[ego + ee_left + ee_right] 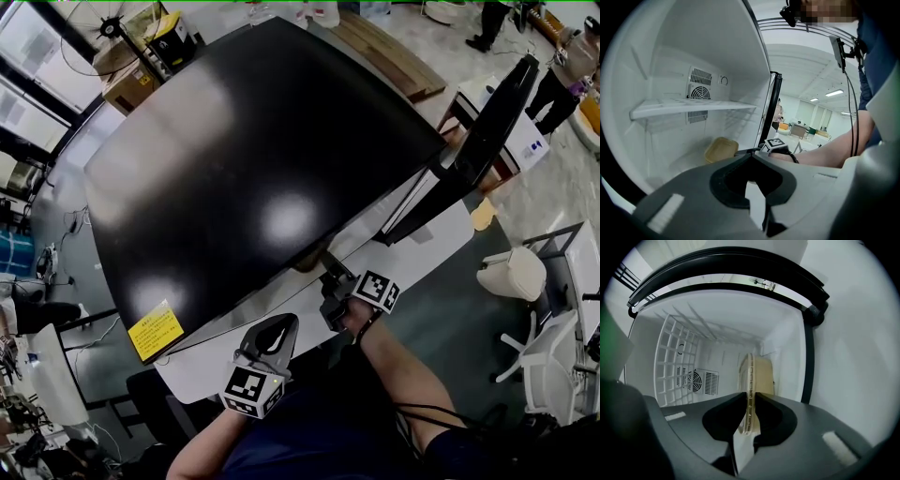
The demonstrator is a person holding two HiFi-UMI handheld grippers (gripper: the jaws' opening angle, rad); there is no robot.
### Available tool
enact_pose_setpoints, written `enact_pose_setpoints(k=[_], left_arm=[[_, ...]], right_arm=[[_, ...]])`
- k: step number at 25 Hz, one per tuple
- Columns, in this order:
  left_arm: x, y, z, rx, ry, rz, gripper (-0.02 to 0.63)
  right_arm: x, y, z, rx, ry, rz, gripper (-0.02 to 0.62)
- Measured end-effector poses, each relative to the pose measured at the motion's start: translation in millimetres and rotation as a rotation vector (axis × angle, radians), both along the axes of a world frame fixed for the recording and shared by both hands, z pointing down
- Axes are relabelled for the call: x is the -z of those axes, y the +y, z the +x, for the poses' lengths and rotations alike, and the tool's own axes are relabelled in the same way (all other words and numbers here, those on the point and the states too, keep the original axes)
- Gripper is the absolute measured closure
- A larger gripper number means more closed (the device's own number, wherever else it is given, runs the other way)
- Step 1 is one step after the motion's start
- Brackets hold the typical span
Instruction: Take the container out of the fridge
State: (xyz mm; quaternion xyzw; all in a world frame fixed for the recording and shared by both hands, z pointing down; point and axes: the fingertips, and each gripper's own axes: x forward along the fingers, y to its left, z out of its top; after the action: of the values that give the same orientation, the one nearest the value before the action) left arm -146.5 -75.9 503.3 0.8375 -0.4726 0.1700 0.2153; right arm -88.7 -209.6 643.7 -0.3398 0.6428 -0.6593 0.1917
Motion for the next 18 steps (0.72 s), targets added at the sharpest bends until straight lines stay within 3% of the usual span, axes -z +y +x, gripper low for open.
enact_pose_setpoints(k=[18], left_arm=[[2.8, -4.7, 55.0, -0.141, 0.028, 0.007, 0.603]], right_arm=[[7.6, 44.1, 30.6, -0.003, 0.034, 0.009, 0.533]])
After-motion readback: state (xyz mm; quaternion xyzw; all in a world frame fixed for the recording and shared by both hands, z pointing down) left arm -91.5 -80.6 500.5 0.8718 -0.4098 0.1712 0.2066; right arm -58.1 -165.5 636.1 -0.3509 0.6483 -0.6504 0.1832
